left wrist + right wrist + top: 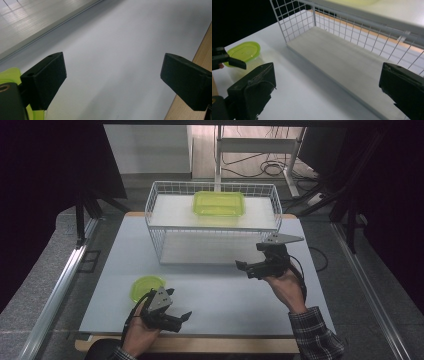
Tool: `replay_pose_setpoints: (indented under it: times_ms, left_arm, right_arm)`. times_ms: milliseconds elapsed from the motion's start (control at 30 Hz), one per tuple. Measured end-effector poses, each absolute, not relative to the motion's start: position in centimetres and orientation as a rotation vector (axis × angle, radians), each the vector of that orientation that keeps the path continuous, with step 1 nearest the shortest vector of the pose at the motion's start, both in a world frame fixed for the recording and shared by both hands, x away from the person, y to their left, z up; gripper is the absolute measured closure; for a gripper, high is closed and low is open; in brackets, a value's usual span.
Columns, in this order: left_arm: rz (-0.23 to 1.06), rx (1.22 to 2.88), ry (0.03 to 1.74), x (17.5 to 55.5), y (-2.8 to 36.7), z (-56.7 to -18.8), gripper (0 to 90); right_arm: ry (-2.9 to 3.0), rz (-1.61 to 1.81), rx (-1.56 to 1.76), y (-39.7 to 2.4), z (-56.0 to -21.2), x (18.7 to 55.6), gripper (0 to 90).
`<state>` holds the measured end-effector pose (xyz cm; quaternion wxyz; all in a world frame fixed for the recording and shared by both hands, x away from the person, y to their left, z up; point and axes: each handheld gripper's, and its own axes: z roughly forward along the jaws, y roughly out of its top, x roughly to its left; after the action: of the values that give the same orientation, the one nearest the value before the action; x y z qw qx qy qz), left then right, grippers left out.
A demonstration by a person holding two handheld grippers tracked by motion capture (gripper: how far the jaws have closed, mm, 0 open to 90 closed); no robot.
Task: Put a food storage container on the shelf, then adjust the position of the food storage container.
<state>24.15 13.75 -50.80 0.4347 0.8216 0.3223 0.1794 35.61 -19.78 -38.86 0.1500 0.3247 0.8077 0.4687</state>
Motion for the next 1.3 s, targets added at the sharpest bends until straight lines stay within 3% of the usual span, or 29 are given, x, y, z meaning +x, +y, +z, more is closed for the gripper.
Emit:
replay_pose_setpoints:
  times_ms: [1300]
  left_arm:
    - [0.505, 2.06, 0.836, 24.2, 14.1, -50.5, 2.8]
  right_arm:
    - [2.396, 1.232, 0.999, -21.9, -47.3, 31.0, 0.2]
